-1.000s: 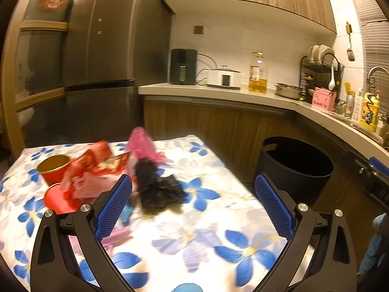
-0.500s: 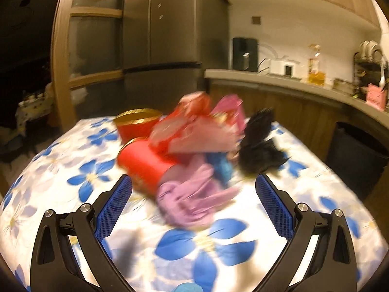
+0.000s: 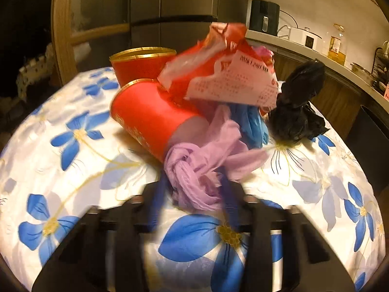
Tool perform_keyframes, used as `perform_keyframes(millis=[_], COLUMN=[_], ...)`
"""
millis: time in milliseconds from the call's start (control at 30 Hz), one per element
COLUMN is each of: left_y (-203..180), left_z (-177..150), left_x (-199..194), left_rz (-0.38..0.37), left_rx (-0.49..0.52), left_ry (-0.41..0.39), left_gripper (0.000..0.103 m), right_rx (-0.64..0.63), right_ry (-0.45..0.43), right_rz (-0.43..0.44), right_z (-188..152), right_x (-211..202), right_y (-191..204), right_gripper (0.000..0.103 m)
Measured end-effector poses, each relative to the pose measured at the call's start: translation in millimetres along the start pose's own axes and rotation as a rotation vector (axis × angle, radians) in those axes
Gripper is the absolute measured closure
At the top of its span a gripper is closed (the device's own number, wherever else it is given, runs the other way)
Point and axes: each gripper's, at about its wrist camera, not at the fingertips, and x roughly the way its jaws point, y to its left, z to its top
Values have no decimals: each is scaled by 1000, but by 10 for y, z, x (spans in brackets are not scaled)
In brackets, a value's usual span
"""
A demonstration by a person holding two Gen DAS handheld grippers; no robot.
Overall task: Collect trash
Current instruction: 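Grasp the lilac glove with the left tool, then grasp the red paper cup with the right tool while the left tool holds the lilac glove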
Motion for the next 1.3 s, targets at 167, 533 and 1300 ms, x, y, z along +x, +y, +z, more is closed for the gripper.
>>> perform_keyframes(millis=[167,533,1300], left_y=[73,527,1494], left_z=[-45,-241,20], left_x=[-121,-707,-730], left_rz=[-114,-141,-24], left_rx=[-8,27,-127], left_ry=[-12,-109,-150], left_gripper=[87,90,91], right_rx=[-18,-106,-350], right_ry=[13,80,214], right_rz=[21,169,456], right_z=[-26,-242,-460], right_x=[36,234,1042], right_y=[121,748,2459], right_gripper=[12,12,16])
